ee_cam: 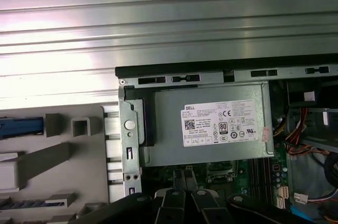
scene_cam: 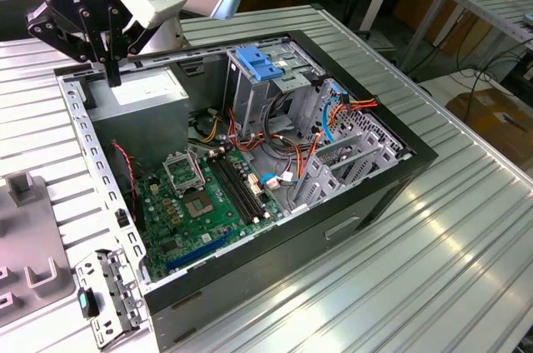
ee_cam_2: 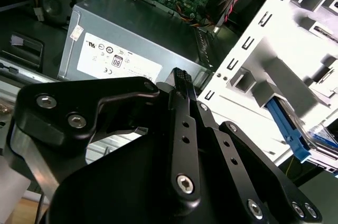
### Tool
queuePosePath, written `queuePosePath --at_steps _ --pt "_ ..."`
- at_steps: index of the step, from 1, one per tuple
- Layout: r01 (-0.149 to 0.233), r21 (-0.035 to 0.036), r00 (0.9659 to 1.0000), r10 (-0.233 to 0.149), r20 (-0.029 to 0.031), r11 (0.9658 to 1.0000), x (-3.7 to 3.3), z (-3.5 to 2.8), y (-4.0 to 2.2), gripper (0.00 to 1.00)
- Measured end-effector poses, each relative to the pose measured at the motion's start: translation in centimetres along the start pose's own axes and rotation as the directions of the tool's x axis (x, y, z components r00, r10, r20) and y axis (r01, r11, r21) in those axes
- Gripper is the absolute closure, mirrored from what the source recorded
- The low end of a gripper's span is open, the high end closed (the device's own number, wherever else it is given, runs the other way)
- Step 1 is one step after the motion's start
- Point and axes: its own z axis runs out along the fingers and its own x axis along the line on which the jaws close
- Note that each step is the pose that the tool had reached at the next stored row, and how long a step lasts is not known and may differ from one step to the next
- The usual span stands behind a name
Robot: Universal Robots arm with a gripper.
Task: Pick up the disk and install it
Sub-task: 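Reach for the disk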
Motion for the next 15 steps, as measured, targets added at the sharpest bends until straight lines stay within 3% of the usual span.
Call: queuePosePath --at_steps 8,11,15 --pt "0.0 0.0 1.0 0.0 0.0 1.0 0.22 0.0 0.01 0.89" --pt "0.0 0.0001 1.0 0.0 -0.0001 1.0 0.72 -0.01 0.15 0.89" --pt "0.0 0.0001 1.0 0.0 -0.0001 1.0 1.98 -0.02 0.59 0.89"
